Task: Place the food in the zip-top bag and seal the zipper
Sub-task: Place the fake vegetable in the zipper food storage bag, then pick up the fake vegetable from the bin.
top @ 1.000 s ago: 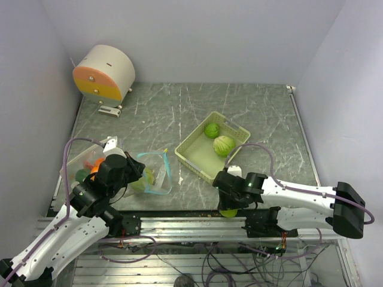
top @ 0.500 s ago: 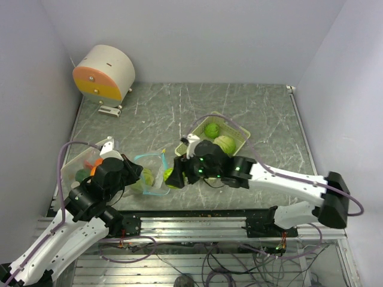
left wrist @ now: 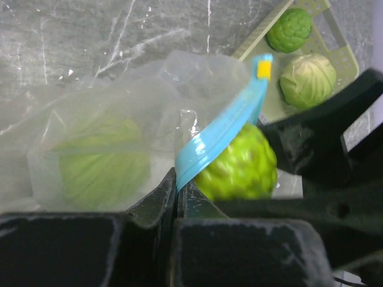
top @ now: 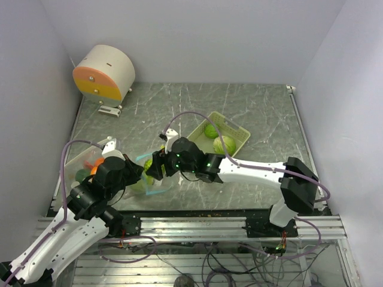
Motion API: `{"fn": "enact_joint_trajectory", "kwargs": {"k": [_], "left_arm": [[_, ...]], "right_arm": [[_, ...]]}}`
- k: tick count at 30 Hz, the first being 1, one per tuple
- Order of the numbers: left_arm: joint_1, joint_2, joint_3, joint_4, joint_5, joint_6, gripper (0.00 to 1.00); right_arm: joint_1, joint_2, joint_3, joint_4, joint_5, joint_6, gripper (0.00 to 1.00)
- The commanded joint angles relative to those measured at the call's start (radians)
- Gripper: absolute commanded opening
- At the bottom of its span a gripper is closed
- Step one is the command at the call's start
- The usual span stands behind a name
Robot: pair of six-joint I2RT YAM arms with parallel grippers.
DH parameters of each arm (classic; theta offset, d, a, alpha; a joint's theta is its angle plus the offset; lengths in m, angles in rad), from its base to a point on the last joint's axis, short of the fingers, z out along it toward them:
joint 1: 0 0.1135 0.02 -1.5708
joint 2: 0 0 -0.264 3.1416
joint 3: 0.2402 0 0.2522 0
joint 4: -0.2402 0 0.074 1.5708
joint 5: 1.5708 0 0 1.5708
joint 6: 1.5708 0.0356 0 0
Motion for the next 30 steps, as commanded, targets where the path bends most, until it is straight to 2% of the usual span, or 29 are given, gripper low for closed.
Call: {"fn": "enact_joint_trajectory", "kwargs": {"k": [1, 2, 3, 8, 10, 11, 17, 25, 28, 30], "left_arm": [[-0.003, 0.005, 0.041, 0.001, 0.035, 0.020, 0.07], [-0.003, 0.005, 0.046, -0.004, 0.036, 0.021, 0.07], [-0.004, 0.003, 0.052, -0.008, 0.038, 0.020, 0.07], [-0.004, -0.009, 0.065, -0.026, 0.038, 0.017, 0.07], [-0.004, -0.010, 0.066, -0.031, 0.036, 0.017, 0.07], [-0.003, -0.010, 0.066, -0.031, 0.036, 0.017, 0.07], [-0.004, 0.003, 0.052, -0.015, 0.042, 0.012, 0.07], [-0.004, -0.002, 0.042, -0.020, 0.026, 0.003, 0.07], [-0.004, -0.005, 0.043, -0.023, 0.017, 0.001, 0.07], [-0.004, -0.003, 0.043, -0.021, 0.016, 0.001, 0.07]], "right_arm": [[0.002, 0.092, 0.096, 0.013, 0.268, -0.053, 0.34], [0.002, 0.111, 0.107, 0.013, 0.292, -0.058, 0.37], [0.001, 0.125, 0.112, 0.022, 0.311, -0.063, 0.44], [0.004, 0.178, 0.117, 0.062, 0.408, -0.059, 0.84], [0.005, 0.183, 0.115, 0.072, 0.432, -0.058, 0.97], [0.005, 0.181, 0.112, 0.080, 0.433, -0.064, 1.00], [0.004, 0.132, 0.093, 0.074, 0.419, -0.088, 1.00], [0.005, -0.071, 0.004, -0.023, 0.440, -0.086, 1.00], [-0.020, -0.120, 0.020, -0.168, 0.544, -0.064, 1.00], [-0.086, -0.102, 0.061, -0.282, 0.585, -0.043, 1.00]]}}
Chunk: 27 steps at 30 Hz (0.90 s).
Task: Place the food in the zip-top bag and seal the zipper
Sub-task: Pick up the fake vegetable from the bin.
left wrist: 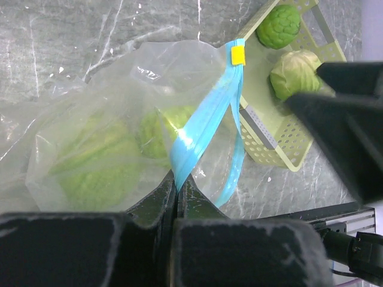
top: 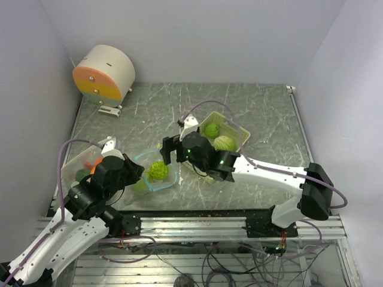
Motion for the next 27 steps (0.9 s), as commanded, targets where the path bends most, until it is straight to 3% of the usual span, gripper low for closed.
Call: {"fn": "enact_joint_trajectory", "kwargs": {"k": [1, 7, 11, 27], "left_arm": [[-0.004, -0.006, 0.011, 0.004, -0.003, -0.003, 0.07], [-0.004, 0.015, 0.015, 0.017, 0.010, 0.005, 0.07], [-0.004, 0.021, 0.012, 0.027, 0.015, 0.007, 0.07], [-0.004, 0.034, -0.005, 0.040, 0.011, 0.007, 0.07]], "right_arm": [[-0.120, 0.013, 0.057, -0.258, 0.139, 0.039, 1.00], [-0.358, 0.075, 0.073, -0.362, 0.153, 0.049, 1.00], [-0.447, 0.134, 0.085, -0.421, 0.196, 0.029, 1.00], [-0.538, 0.291, 0.004, -0.382, 0.042, -0.029, 0.97]]}}
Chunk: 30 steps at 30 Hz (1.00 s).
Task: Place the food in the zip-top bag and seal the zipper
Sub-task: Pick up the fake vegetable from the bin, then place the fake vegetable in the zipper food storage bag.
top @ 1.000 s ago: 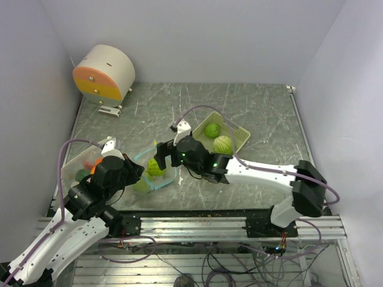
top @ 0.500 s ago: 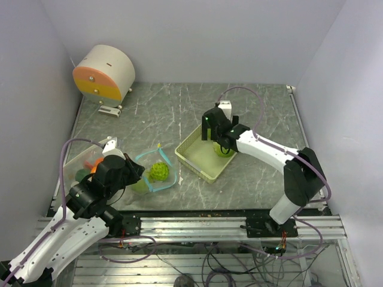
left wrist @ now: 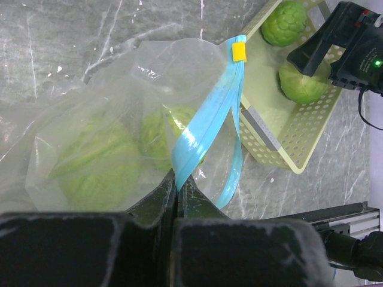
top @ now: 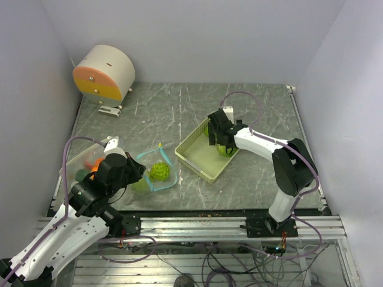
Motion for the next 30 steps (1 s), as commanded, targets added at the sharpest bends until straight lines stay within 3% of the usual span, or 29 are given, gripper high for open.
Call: {"fn": "enact_joint_trajectory", "kwargs": {"k": [1, 3, 7, 9, 15, 18, 21, 24, 30], "left_arm": [[-0.004, -0.015, -0.005, 0.015, 0.008, 0.005, 0.07], [-0.004, -0.019, -0.005, 0.013, 0.009, 0.003, 0.07], [-0.004, -0.026, 0.000, 0.004, 0.005, 0.002, 0.07], [-0.004, -0.034, 0.003, -0.002, 0.001, 0.000, 0.07], [-0.004, -0.046, 0.012, -0.011, -0.012, -0.001, 0.07], [-0.004, -0.042, 0.011, -0.006, -0.009, 0.002, 0.07], [-0.004, -0.046, 0.001, 0.010, -0.002, -0.002, 0.07], [-0.004, -0.055, -0.011, 0.020, 0.003, -0.011, 0.07], [-0.004, -0.068, 0.000, 0.021, 0.021, -0.006, 0.07]], "right_arm": [[-0.004, 0.037, -0.046, 0.003, -0.082, 0.013, 0.91], [-0.004, 0.020, -0.056, 0.006, -0.082, 0.012, 0.75], [-0.004, -0.044, -0.052, -0.017, -0.060, 0.014, 0.25], [-0.002, -0.093, -0.040, -0.039, -0.055, 0.015, 0.15], [0.055, -0.316, -0.003, -0.036, -0.222, -0.039, 0.07], [0.098, -0.438, -0.042, 0.083, -0.535, -0.071, 0.07], [0.142, -0.513, -0.126, 0.326, -0.825, -0.008, 0.07], [0.220, -0.512, -0.194, 0.540, -0.998, 0.038, 0.07], [0.354, -0.338, -0.177, 0.668, -1.045, 0.027, 0.07]]}}
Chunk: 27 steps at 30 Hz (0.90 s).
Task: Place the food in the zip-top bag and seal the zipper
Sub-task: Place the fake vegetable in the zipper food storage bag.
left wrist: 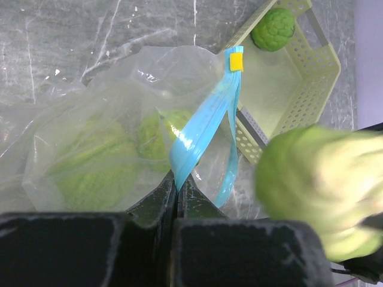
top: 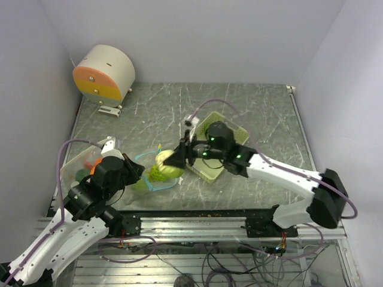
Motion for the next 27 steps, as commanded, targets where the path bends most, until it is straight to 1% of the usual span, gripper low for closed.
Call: {"fn": "enact_joint_trajectory", "kwargs": {"k": [1, 3, 5, 11, 14, 17, 18, 23, 26, 27], "left_arm": [[-0.004, -0.021, 0.009, 0.026, 0.023, 0.000, 0.07], [-0.004, -0.035, 0.015, 0.018, 0.024, -0.004, 0.07], [-0.004, -0.051, 0.017, 0.011, 0.026, -0.008, 0.07], [-0.004, -0.066, 0.013, 0.024, 0.075, -0.005, 0.07], [-0.003, -0.069, -0.013, 0.047, 0.109, -0.015, 0.07], [-0.003, -0.066, -0.042, 0.093, 0.145, -0.028, 0.07], [-0.004, -0.063, -0.048, 0.109, 0.155, -0.030, 0.07], [-0.004, -0.026, -0.038, 0.143, 0.163, -0.011, 0.07], [-0.004, -0.010, 0.001, 0.147, 0.141, 0.012, 0.07], [-0.004, -0.009, 0.019, 0.144, 0.127, 0.021, 0.07]], "right_arm": [[0.047, 0.130, -0.007, 0.188, -0.147, 0.035, 0.07], [0.050, 0.176, -0.024, 0.266, -0.178, 0.070, 0.06], [0.053, 0.214, -0.038, 0.309, -0.150, 0.091, 0.06], [0.054, 0.286, -0.041, 0.389, 0.087, 0.127, 0.04], [0.081, 0.320, -0.003, 0.368, 0.235, 0.163, 0.04], [0.153, 0.338, 0.046, 0.329, 0.447, 0.130, 0.04], [0.174, 0.346, 0.059, 0.322, 0.489, 0.122, 0.04], [0.246, 0.353, 0.057, 0.307, 0.619, 0.177, 0.06], [0.272, 0.336, 0.018, 0.301, 0.626, 0.219, 0.12], [0.275, 0.334, 0.012, 0.294, 0.619, 0.231, 0.16]]}}
